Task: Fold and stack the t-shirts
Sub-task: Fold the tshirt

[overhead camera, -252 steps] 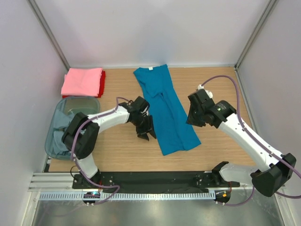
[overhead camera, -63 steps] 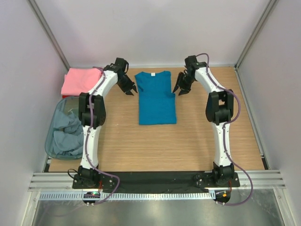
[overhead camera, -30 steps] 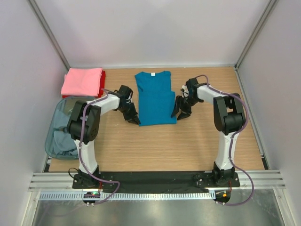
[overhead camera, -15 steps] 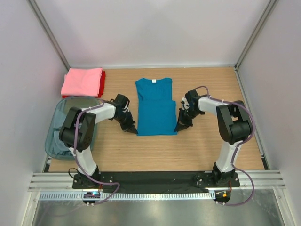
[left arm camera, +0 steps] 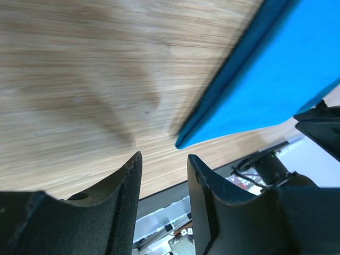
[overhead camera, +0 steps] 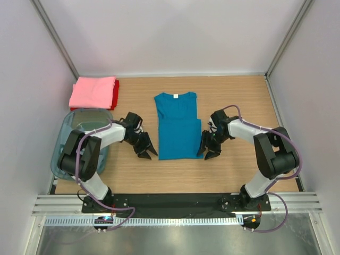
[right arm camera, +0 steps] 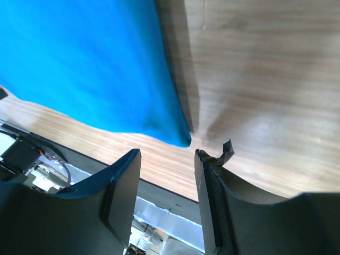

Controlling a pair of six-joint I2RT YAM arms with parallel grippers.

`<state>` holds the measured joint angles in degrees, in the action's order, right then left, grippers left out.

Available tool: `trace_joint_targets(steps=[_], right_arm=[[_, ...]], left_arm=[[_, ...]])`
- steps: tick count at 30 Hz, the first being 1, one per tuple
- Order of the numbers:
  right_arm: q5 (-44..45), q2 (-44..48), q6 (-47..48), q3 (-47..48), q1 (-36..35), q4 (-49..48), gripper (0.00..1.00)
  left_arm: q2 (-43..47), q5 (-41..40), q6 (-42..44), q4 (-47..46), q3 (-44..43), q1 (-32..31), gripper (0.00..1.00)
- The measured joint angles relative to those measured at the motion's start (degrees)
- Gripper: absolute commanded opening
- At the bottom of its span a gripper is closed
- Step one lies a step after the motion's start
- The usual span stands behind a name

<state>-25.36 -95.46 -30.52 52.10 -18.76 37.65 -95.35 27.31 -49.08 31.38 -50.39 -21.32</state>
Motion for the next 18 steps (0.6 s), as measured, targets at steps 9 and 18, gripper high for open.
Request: trace_joint_targets(steps=[9,18], right_arm=[[0.2,3.0,-1.4,-2.6,0.0,-1.1,0.5],[-0.3,2.1,-2.9,-4.8,0.0,-4.0,0.38]], left_arm=[[-0.7,4.1,-0.5,-5.6,1.8,-0.5,0.45],[-3.5,7.5,-2.0,-9.4,2.5,-1.6,0.38]])
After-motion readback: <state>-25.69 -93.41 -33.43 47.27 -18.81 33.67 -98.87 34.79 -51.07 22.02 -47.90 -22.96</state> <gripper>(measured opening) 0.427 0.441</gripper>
